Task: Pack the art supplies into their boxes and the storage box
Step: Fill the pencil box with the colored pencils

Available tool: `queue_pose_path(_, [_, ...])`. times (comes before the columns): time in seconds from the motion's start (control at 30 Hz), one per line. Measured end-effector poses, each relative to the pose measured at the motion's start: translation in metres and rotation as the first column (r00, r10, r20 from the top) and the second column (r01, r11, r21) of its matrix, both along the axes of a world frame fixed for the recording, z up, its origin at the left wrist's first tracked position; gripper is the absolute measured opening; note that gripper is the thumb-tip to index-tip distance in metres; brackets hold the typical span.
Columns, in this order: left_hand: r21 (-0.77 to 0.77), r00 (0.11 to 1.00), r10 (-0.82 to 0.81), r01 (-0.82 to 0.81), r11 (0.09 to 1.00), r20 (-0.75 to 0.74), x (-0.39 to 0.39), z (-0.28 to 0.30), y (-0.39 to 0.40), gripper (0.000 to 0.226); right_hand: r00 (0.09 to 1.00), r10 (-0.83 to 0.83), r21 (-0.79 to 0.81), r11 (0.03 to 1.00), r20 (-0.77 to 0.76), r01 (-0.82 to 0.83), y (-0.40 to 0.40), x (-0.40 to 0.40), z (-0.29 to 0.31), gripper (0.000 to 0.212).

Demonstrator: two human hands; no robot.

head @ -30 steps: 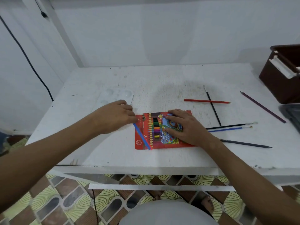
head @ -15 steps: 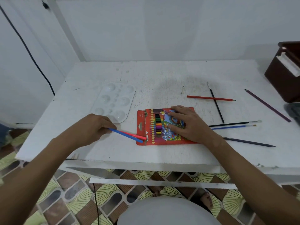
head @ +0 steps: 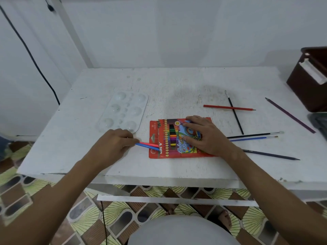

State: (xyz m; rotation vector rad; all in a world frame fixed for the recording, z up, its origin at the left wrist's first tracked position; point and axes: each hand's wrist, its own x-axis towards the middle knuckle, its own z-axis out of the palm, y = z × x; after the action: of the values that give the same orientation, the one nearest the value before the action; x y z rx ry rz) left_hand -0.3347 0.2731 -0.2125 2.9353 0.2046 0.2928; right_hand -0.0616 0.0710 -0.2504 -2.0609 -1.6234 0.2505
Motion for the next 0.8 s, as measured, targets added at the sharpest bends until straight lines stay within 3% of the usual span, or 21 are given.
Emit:
queue_pose_path(0.37, [-0.268, 0.985, 0.172, -0.171, 0.948, -0.02, 0.027, -0.002, -0.042, 0.022, 1.0, 0.007, -0.013, 1.0, -0.013, -0.007, 0.0, 0.001, 0.001, 0.065])
queue_pose_path(0.5, [-0.367, 0.995, 0.087, -0.1, 0.925, -0.053, 0.023, -0.006, -0.042, 0.027, 1.0, 0.005, -0.011, 1.0, -0.009, -0.005, 0.0, 0.0, 0.0, 0.068])
queue_pose_path(0.7, [-0.336, 0.968, 0.239, -0.25, 0.908, -0.074, 0.001, -0.005, -0.037, 0.038, 1.0, 0.008, -0.01, 1.0, 0.006, -0.008, 0.0, 0.0, 0.0, 0.068])
queue_pose_path(0.8, [-0.297, 0.972, 0.226, -0.236, 0.925, -0.066, -0.002, -0.004, -0.034, 0.023, 1.0, 0.006, -0.005, 1.0, 0.006, -0.006, 0.0, 0.001, 0.0, 0.066])
